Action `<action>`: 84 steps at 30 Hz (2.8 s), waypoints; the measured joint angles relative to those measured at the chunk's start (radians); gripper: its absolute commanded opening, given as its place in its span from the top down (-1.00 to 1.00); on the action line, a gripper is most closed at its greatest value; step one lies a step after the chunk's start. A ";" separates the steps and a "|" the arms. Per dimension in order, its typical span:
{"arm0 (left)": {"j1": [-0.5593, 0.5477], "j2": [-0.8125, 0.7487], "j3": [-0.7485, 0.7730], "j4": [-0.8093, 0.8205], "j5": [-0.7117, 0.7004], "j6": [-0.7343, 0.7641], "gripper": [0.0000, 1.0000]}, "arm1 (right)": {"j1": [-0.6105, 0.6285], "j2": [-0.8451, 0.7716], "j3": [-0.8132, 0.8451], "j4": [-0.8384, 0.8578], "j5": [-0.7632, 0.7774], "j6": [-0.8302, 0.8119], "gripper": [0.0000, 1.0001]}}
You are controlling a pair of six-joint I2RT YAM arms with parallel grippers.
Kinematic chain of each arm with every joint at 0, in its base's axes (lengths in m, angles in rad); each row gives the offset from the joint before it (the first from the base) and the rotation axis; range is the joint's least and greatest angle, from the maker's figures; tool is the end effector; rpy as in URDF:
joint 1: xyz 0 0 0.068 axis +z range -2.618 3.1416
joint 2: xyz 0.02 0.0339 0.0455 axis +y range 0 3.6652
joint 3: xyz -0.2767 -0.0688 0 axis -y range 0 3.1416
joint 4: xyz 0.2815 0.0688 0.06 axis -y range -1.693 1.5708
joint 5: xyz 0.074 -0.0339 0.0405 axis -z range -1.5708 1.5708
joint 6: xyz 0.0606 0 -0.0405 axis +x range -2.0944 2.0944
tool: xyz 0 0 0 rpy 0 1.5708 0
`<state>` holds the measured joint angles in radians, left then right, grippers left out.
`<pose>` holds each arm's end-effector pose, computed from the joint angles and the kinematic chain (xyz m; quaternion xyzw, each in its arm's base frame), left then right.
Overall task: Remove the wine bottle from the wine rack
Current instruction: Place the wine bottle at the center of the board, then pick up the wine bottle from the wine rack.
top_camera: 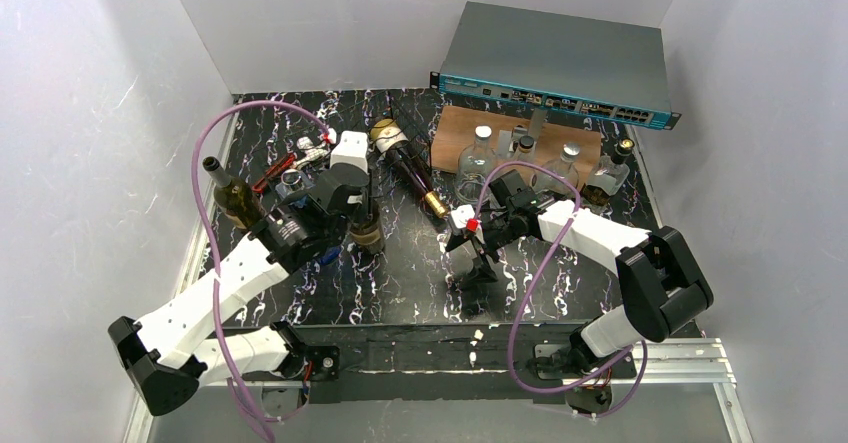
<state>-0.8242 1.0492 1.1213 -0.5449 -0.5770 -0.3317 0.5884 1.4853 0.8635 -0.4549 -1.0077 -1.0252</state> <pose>0.2074 -0.1755 0.3767 0.0554 0.8293 -0.0700 0.5516 0.2299 0.2150 0.1804 -0.6948 0.5022 0.4106 0.3105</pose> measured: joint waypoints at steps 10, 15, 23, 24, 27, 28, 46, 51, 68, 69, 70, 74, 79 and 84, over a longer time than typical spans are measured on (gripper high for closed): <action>0.103 0.034 0.000 0.039 0.025 -0.002 1.00 | 0.000 0.000 0.000 -0.017 0.000 -0.011 -0.97; 0.131 0.047 0.000 0.049 0.035 -0.002 0.88 | 0.000 0.000 0.000 -0.018 0.000 -0.023 -0.97; 0.140 0.062 0.011 0.051 0.039 -0.001 0.14 | 0.000 0.000 0.000 -0.019 0.000 -0.027 -0.97; 0.140 0.062 0.011 0.053 0.039 0.000 0.09 | 0.000 0.000 0.000 -0.019 0.000 -0.027 -0.97; 0.141 0.062 0.016 0.070 0.040 -0.003 0.00 | 0.000 0.000 0.000 -0.019 0.000 -0.027 -0.97; 0.141 0.062 0.019 0.072 0.042 -0.003 -0.04 | 0.000 0.000 0.000 -0.019 0.000 -0.027 -0.97; 0.142 0.025 0.136 0.020 0.142 -0.039 -0.77 | 0.000 0.000 0.000 -0.030 0.000 -0.041 -0.97; 0.142 -0.024 0.160 -0.003 0.201 -0.072 -0.97 | 0.000 0.000 0.000 -0.042 0.005 -0.048 -0.97; 0.142 -0.231 0.108 -0.055 0.480 -0.147 -0.97 | 0.000 -0.031 0.000 -0.043 0.073 -0.035 -0.97; 0.142 -0.249 0.091 -0.053 0.515 -0.138 -0.97 | 0.000 -0.036 0.002 -0.044 0.077 -0.032 -0.97; 0.142 -0.262 0.078 -0.053 0.542 -0.130 -0.97 | 0.000 -0.041 0.005 -0.045 0.085 -0.026 -0.97; 0.142 -0.323 -0.008 -0.034 0.655 -0.091 -0.97 | 0.000 -0.066 0.026 -0.041 0.117 0.013 -0.97; 0.142 -0.419 -0.162 -0.013 0.740 -0.030 -0.97 | 0.002 -0.108 0.071 -0.025 0.185 0.120 -0.97; 0.142 -0.518 -0.313 0.016 0.770 0.055 -0.97 | 0.025 -0.091 0.192 -0.032 0.299 0.253 -0.97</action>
<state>-0.6827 0.5316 0.8085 -0.5289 0.1928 -0.2771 0.6136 1.3945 1.0550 -0.4866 -0.7082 -0.7723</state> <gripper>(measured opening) 0.982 0.983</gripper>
